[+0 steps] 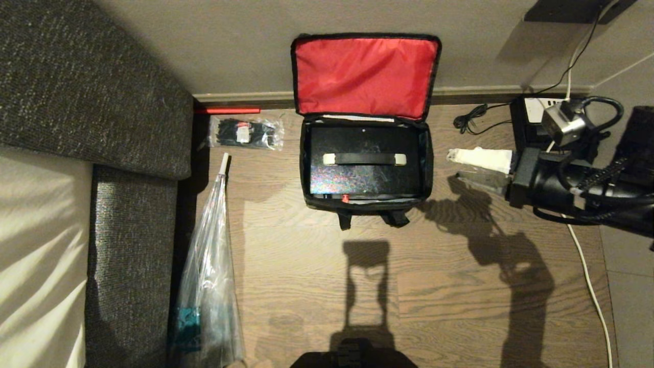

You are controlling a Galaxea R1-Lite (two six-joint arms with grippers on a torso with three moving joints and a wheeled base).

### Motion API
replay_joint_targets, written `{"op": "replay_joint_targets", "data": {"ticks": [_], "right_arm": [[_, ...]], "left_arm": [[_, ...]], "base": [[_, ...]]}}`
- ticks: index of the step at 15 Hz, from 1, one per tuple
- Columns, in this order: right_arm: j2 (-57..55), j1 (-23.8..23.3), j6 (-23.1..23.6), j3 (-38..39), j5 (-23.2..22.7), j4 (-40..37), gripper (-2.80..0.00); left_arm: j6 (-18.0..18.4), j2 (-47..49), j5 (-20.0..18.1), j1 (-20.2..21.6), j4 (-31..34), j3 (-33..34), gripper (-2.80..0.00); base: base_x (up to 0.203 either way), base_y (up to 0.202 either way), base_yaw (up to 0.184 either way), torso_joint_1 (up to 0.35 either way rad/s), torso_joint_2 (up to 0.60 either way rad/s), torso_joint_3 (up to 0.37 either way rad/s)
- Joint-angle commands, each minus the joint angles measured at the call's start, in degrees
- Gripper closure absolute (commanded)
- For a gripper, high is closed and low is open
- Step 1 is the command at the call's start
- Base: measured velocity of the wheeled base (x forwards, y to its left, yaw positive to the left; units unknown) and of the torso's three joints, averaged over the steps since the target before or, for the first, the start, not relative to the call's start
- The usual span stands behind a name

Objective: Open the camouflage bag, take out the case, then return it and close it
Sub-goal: Grip the handle

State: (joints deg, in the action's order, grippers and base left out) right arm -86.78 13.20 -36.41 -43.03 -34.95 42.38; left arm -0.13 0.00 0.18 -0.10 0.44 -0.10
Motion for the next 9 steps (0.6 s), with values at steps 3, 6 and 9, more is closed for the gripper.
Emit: {"op": "replay_joint_targets", "data": {"ticks": [3,6,9], "right_arm": [[14.82,-0.02,-0.2,9.39,-1.48,-3.35,0.0],[21.46,-0.01,1.28,13.13,-0.88,-14.2,0.0],[30.02,-0.04,8.02,14.3,3.6,-30.91,0.0]], "left_arm": [[-0.04,-0.09,0.0,0.01,0.0,0.01,0.0],[-0.04,-0.09,0.0,0.01,0.0,0.01,0.0],[-0.04,-0.09,0.0,0.01,0.0,0.01,0.0]], "base": [[0.0,0.0,0.0,0.0,0.0,0.0],[0.0,0.0,0.0,0.0,0.0,0.0],[0.0,0.0,0.0,0.0,0.0,0.0]]}}
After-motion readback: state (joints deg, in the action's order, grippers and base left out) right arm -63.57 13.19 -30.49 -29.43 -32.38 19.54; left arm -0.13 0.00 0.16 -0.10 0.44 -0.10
